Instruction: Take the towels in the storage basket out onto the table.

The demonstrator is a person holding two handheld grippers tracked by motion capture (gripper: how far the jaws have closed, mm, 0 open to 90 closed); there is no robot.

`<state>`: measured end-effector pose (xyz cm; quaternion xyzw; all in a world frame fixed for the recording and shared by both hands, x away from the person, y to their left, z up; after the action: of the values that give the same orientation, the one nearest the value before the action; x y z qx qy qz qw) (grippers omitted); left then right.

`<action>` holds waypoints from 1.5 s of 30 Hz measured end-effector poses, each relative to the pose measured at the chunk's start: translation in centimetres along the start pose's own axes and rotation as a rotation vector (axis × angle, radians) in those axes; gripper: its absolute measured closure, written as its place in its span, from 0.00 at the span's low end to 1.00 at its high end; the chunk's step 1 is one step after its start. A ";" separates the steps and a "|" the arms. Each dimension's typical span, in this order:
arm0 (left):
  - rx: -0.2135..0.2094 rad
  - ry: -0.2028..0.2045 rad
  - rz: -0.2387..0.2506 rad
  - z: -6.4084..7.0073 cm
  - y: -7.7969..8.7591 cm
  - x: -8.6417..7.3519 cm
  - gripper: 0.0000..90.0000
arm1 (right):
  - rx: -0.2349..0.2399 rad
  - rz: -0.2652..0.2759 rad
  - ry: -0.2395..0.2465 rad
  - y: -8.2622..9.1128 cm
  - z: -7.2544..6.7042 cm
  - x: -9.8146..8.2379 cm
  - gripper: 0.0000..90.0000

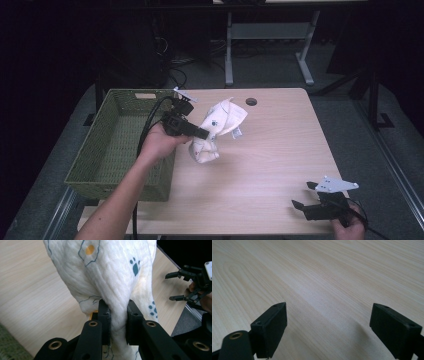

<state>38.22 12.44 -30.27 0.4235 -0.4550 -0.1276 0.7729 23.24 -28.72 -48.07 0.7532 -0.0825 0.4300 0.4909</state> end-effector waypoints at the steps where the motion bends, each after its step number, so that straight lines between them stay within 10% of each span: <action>1: 0.001 -0.003 -0.009 0.0 -0.3 0.1 0.86 | 0.000 0.000 0.000 0.0 0.0 0.0 0.16; 33: -0.077 0.013 -0.057 0.9 -9.2 1.5 0.86 | 0.009 0.023 -0.010 0.4 -0.1 0.0 0.16; 45: -0.029 0.033 -0.080 0.2 -12.2 1.8 0.86 | -0.002 0.029 -0.026 0.4 0.3 -0.1 0.16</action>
<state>41.37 3.89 -38.55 0.4320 -0.4231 -0.1581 0.7807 23.14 -29.22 -47.92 0.7570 -0.1005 0.4270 0.4843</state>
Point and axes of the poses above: each handheld gripper's, and its own axes: y roughly backward along the jaws, x roughly out of its top, z roughly to its right, the point moved 1 cm from there along -y, roughly forward along the jaws, and after that the axes turned 9 degrees about -y, right-handed, at the moved point
